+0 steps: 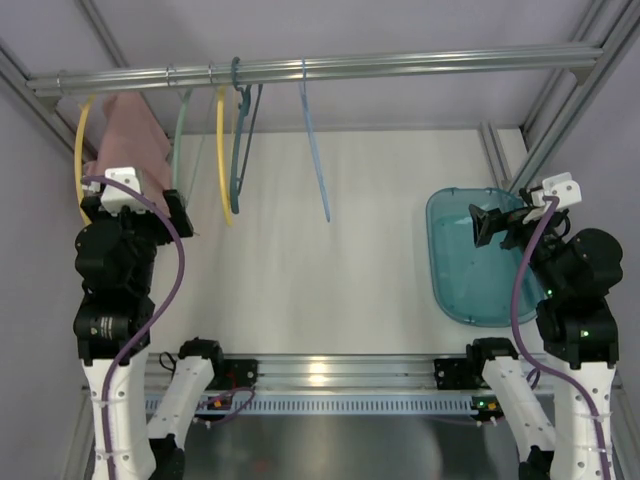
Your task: Remove the trousers from the hanger
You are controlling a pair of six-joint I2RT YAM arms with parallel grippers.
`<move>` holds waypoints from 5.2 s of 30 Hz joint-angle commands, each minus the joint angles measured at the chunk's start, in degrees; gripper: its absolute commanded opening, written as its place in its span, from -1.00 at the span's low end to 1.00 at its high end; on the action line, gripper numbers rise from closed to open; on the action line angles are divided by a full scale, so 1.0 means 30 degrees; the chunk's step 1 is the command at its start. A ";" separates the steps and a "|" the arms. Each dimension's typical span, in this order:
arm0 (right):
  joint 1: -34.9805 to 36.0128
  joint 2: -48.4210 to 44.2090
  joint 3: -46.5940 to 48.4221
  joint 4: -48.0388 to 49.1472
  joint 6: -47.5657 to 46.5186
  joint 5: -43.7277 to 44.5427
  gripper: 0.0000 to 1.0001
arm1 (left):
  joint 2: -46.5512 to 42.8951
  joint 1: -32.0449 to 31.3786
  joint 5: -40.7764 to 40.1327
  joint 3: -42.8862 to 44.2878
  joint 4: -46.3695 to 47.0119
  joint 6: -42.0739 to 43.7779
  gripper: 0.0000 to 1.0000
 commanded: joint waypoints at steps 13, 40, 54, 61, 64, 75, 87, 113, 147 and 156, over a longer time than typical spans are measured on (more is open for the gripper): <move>-0.0229 0.0893 -0.0191 0.0178 0.0078 -0.0664 0.99 | 0.4905 0.2909 -0.2433 0.5957 -0.0978 -0.3675 0.97; -0.0257 0.0718 -0.1215 -0.0173 -0.0566 -0.0752 0.99 | 1.1120 0.7064 0.1485 1.2500 -0.1654 0.0925 0.97; -0.0257 0.0190 -0.1479 -0.0672 -0.0977 -0.0605 0.99 | 1.3289 1.4277 1.3180 1.1242 -0.2007 0.1685 0.87; -0.0228 0.0393 -0.1305 -0.0906 -0.0860 -0.0664 0.99 | 1.4402 1.4423 1.5403 1.0658 -0.1949 0.2214 0.86; -0.0229 0.0745 -0.1012 -0.0994 -0.0685 -0.0606 0.99 | 1.4375 1.4891 1.7894 0.9373 -0.0751 0.1747 0.84; -0.0228 0.0454 -0.1509 -0.0994 -0.0537 -0.0430 0.99 | 1.3497 1.5039 1.9509 0.5564 0.6337 -0.0421 0.60; -0.0257 0.0425 -0.1831 -0.0848 -0.0508 -0.0459 0.99 | 1.3935 1.4981 1.9334 0.5410 1.0034 -0.3500 0.50; -0.0258 0.1010 -0.1860 -0.0320 -0.0039 -0.0635 0.99 | 1.4581 1.4805 1.9393 0.7168 1.0180 -0.6077 -1.00; -0.0228 0.0805 -0.2329 -0.0203 -0.0157 -0.0664 0.99 | 1.3727 1.4746 1.8512 0.5935 0.7223 -0.2533 -0.11; -0.0228 0.0893 -0.2358 -0.0203 -0.0156 -0.0664 0.99 | 1.4402 1.3576 1.6611 0.6699 0.5407 -0.1186 -0.37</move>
